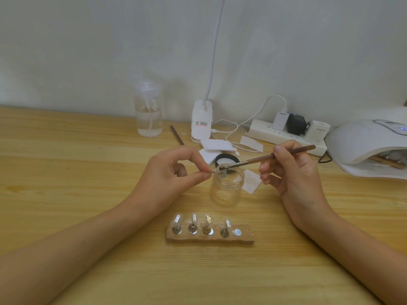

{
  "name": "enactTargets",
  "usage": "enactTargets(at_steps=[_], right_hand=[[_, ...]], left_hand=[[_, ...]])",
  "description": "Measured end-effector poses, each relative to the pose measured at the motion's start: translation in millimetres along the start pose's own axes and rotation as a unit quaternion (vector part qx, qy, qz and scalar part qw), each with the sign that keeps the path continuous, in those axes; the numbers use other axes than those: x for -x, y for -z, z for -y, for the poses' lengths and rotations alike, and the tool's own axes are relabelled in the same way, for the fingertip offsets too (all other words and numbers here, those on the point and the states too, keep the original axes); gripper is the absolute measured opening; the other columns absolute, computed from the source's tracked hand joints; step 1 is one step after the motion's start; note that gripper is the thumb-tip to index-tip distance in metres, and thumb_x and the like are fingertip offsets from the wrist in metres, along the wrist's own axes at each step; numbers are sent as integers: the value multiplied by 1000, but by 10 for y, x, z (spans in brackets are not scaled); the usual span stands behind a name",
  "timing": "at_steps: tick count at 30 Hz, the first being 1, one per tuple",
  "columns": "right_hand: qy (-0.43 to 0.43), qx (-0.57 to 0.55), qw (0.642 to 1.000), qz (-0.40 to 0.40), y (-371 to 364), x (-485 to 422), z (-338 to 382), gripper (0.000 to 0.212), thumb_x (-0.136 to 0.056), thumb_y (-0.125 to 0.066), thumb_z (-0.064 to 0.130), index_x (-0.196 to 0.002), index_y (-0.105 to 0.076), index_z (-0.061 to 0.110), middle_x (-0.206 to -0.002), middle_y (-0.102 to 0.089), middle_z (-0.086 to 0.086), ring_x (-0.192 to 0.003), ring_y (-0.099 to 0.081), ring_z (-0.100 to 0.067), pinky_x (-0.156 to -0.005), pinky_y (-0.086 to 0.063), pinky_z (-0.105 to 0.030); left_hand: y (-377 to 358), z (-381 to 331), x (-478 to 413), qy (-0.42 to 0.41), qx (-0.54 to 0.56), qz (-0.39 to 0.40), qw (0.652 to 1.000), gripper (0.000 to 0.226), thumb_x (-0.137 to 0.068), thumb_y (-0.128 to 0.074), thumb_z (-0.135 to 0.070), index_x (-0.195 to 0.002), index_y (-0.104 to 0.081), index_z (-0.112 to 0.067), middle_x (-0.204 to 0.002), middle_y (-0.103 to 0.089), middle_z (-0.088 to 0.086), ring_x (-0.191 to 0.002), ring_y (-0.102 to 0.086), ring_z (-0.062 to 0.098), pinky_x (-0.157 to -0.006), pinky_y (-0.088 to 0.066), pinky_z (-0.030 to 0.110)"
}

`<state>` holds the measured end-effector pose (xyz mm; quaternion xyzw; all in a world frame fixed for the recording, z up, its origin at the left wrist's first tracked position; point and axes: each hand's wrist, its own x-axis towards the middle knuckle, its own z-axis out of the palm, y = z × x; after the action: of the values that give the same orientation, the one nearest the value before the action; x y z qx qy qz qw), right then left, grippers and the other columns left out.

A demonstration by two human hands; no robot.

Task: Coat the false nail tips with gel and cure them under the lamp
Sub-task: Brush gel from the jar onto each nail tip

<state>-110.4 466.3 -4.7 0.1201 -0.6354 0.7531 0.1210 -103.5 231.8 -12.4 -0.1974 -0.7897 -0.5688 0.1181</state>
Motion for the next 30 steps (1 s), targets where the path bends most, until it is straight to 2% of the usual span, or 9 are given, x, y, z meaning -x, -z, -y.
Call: enactTargets(at_steps=[4,7,9,12,17,22,27,30], right_hand=[[11,-3,999,32,-25,8,4,17,-90,-55,31,-85,-52,15,-66,-66,-4,-58,-62,-15,-52,-50,-22],[0,7,1000,6,-12,1,-7,17,-89,-56,31,-86,-52,15,-65,-66,-4,-58,-62,-14,-51,-51,-23],[-3,-4,1000,-8,7,-5,-7,17,-88,-56,31,-86,-51,14,-64,-65,-3,-57,-61,-13,-51,-50,-22],[4,-13,1000,14,-11,-2,4,19,-89,-55,33,-85,-50,15,-64,-65,-3,-57,-60,-13,-47,-46,-20],[-7,4,1000,-3,3,-7,-4,19,-87,-56,32,-86,-49,14,-62,-63,-2,-54,-57,-12,-44,-43,-19],[5,-8,1000,26,-19,5,4,18,-88,-56,33,-85,-50,16,-64,-64,-3,-57,-59,-14,-47,-46,-21],[-5,-3,1000,-3,10,-8,-5,15,-94,-53,27,-85,-50,16,-63,-63,-2,-56,-58,-12,-46,-45,-20],[3,-12,1000,26,-14,2,6,17,-90,-54,32,-85,-50,16,-64,-64,-2,-57,-59,-13,-47,-46,-20]], left_hand=[[0,-7,-2,-3,-1,8,1000,10,-80,-79,-10,-80,-71,-17,-59,-58,-28,-47,-35,7,-51,-33,10],[4,-9,-1,-3,-2,10,1000,13,-80,-79,-10,-80,-72,-21,-64,-61,-27,-46,-36,6,-50,-34,9],[5,-14,3,-3,2,12,1000,15,-80,-79,-11,-79,-72,-24,-73,-66,-24,-46,-36,6,-50,-35,10],[7,-11,0,-3,10,15,1000,19,-80,-79,-12,-77,-72,-30,-88,-71,-16,-47,-36,8,-50,-35,12],[1,-12,5,0,12,15,1000,20,-80,-79,-11,-76,-73,-30,-78,-69,-21,-45,-34,5,-48,-32,9],[6,-14,0,0,7,16,1000,15,-79,-79,-13,-79,-74,-27,-86,-71,-17,-47,-35,7,-50,-35,12],[6,-29,4,1,4,16,1000,16,-79,-79,-13,-78,-73,-29,-89,-72,-15,-48,-35,11,-50,-36,14],[9,-33,7,2,5,14,1000,18,-79,-79,-13,-77,-73,-30,-89,-72,-15,-48,-35,13,-50,-35,13]])
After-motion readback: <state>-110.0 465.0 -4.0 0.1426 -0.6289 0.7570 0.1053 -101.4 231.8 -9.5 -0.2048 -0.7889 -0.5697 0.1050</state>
